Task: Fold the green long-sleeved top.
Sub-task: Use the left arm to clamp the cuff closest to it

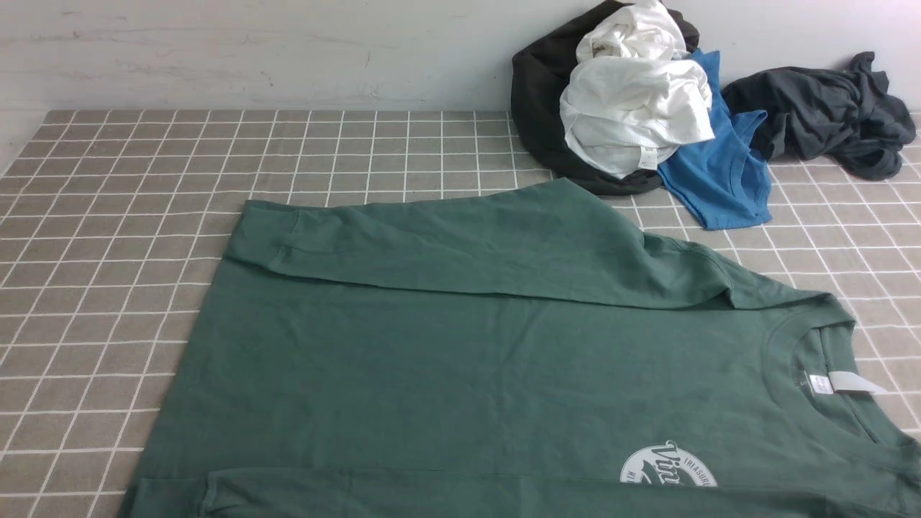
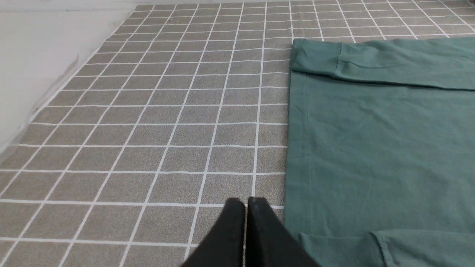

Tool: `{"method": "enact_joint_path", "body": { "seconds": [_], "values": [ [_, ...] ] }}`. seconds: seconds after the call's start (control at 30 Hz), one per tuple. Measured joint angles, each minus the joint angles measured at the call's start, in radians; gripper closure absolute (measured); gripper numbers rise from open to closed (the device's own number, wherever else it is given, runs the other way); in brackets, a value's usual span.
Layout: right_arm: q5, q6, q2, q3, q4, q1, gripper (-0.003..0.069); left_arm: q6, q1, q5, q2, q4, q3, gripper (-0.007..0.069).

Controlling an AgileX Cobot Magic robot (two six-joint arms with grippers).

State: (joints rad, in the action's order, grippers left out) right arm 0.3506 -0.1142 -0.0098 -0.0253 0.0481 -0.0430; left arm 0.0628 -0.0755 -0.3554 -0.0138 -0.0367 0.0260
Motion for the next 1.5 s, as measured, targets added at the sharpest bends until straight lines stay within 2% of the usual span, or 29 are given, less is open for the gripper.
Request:
{"method": "enact_joint_path", "body": {
  "seconds": [0.87, 1.07, 1.5],
  "values": [
    [0.0, 0.004, 0.0, 0.0, 0.003, 0.0, 0.0673, 0.0, 0.0, 0.0, 0.0, 0.0, 0.0, 0.0631],
    [0.005, 0.051, 0.0, 0.0, 0.079, 0.0, 0.0673, 0.0, 0.0, 0.0, 0.0, 0.0, 0.0, 0.0631],
    [0.007, -0.022, 0.0, 0.001, 0.016, 0.0, 0.0673, 0.0, 0.0, 0.0, 0.0, 0.0, 0.0, 0.0631]
  ]
}}
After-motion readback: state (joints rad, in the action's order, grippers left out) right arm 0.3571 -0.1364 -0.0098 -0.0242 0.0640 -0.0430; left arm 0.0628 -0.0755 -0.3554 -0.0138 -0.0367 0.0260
